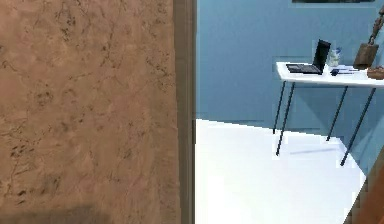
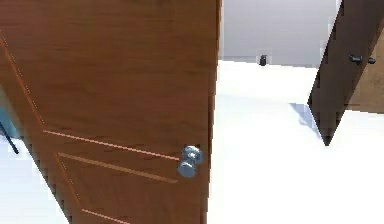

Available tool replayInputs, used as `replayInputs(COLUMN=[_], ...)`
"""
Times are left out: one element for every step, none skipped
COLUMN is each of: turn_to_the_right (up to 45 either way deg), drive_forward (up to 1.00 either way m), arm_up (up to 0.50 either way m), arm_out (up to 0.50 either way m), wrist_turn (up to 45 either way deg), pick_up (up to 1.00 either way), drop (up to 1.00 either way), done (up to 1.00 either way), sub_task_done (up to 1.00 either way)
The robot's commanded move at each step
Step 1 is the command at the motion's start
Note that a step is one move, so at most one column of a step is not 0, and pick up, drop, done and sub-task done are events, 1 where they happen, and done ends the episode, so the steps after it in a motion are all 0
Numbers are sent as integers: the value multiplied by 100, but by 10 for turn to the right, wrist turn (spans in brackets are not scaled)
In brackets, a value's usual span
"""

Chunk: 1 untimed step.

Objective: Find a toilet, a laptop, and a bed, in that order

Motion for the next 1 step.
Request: replayInputs(turn_to_the_right=[270], drive_forward=[0], arm_up=[0], arm_out=[0], wrist_turn=[0], pick_up=[0], drop=[0], done=[0], sub_task_done=[0])
